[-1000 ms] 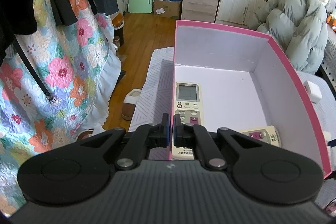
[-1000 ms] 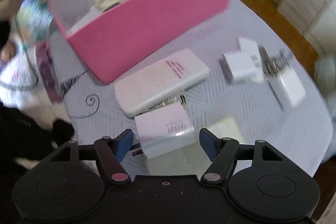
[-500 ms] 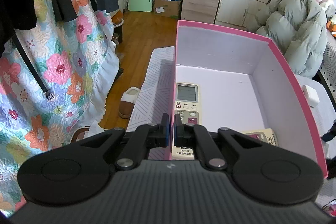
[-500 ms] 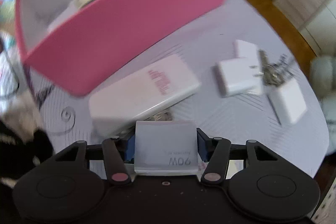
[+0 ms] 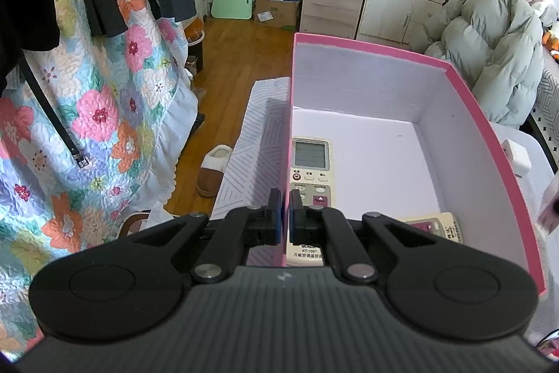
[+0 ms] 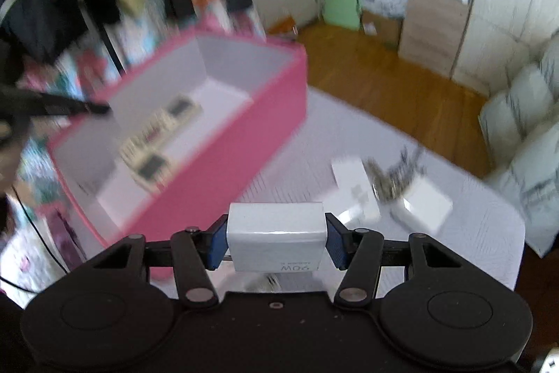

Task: Organize rigid objects
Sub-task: 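Carry the white charger with the right gripper into the box and release, then return the right gripper to the table and grasp the white power bank, then lift the white power bank with the right gripper into the box, release, then move the right gripper to the table and grasp the cream remote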

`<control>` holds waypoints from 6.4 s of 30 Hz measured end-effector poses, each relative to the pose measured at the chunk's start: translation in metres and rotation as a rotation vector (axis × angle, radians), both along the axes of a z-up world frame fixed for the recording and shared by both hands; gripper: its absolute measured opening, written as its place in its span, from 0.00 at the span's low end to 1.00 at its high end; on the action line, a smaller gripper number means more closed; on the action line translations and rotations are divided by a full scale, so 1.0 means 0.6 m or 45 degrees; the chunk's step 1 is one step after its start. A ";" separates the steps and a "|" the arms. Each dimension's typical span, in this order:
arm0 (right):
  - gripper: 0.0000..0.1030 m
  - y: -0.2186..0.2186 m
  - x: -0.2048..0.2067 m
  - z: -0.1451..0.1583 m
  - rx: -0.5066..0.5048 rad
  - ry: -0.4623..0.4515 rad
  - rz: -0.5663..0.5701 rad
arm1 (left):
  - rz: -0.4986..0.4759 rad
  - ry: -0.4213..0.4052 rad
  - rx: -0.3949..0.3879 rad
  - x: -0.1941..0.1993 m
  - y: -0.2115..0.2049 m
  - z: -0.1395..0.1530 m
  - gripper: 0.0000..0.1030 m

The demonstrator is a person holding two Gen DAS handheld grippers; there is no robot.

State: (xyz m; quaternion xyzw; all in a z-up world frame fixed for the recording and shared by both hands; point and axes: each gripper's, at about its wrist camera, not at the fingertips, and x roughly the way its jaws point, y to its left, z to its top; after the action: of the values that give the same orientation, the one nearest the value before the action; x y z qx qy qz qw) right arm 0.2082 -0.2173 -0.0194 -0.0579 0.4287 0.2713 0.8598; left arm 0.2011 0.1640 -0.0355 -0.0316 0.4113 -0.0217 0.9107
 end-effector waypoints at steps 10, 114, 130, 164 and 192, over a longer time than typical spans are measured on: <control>0.59 0.136 0.008 0.046 0.329 -0.055 0.210 | -0.026 -0.018 0.002 -0.003 0.001 -0.002 0.03; 0.23 0.045 0.037 -0.132 0.016 -0.015 -0.225 | -0.002 0.013 -0.019 -0.003 -0.001 0.005 0.05; 0.20 0.064 -0.011 -0.041 -0.025 -0.236 -0.192 | -0.011 0.009 0.026 0.000 -0.012 0.005 0.05; 0.21 0.367 0.089 -0.095 -0.715 -0.261 0.885 | -0.009 0.020 -0.004 0.003 -0.002 0.007 0.05; 0.49 -0.047 -0.001 0.004 0.243 0.282 -0.118 | 0.018 0.040 0.037 0.000 -0.007 0.007 0.05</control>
State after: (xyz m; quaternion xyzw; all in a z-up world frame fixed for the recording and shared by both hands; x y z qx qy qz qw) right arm 0.2075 -0.2454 -0.0171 0.0744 0.4954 0.2755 0.8205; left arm 0.2010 0.1600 -0.0311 -0.0217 0.4257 -0.0090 0.9046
